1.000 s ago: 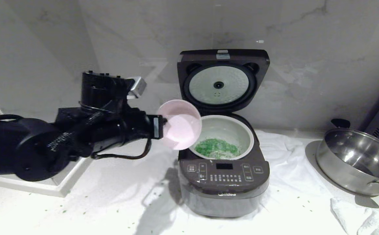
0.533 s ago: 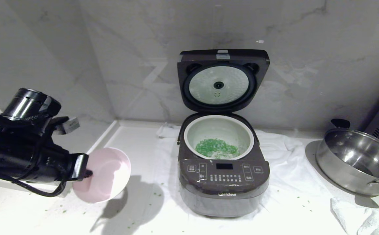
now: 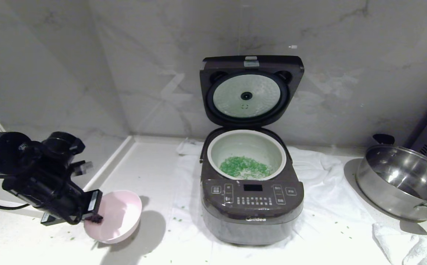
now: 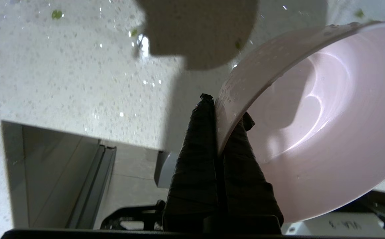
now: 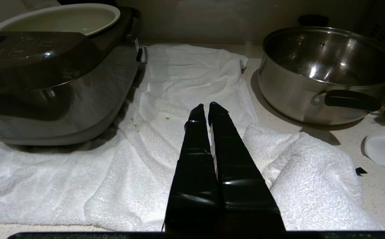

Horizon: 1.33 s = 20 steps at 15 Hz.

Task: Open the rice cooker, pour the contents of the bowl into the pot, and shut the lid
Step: Close the rice cooker

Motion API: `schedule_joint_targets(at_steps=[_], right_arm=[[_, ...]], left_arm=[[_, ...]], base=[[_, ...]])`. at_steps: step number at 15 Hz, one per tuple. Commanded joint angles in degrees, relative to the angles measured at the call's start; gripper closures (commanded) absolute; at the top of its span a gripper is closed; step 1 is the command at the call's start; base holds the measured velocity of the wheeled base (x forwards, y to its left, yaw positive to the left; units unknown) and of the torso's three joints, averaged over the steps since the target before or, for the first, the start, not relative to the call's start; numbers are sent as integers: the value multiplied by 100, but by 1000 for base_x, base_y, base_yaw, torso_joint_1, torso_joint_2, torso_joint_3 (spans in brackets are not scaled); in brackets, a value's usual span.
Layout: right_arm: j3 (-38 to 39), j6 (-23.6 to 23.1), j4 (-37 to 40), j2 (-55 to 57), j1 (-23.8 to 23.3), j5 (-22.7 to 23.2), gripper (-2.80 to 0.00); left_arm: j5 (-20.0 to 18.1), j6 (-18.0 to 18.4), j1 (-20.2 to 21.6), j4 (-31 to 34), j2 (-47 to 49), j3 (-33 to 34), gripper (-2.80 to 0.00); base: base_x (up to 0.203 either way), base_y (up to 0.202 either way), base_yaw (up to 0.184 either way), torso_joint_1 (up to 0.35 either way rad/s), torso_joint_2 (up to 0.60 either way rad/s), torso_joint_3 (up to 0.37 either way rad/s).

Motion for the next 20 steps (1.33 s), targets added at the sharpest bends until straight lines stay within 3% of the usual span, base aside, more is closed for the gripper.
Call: schedule_joint_targets(at_steps=[1,4,5,11,14,17,20], right_arm=[[9,2,-1,0,2,2,0],[9,2,-1,-9,2,2,0],[9,2,-1,-5,2,2,0],[9,2,-1,-9,2,2,0],[9,2,-1,-1,2,2,0],[9,2,-1,0,2,2,0],[9,2,-1,-1,2,2,0]], left_arm=[[8,-10,140,-716,825,229,0],[118,-114,176,-1089,1199,322,0],[184,-113,228,-1107,1266,277,-280],[201,-137,236,-1088,941,69,-280],[147,-249,154,-952,242,-79,-280],[129,-425,-517,-687,-678,-307,-280],[145,-1083,-1404,-511,-1083,-896,-280]], base=[[0,0,0,0,0,0],[0,0,0,0,0,0],[0,0,0,0,0,0],[0,0,0,0,0,0],[0,0,0,0,0,0],[0,0,0,0,0,0],[0,0,0,0,0,0]])
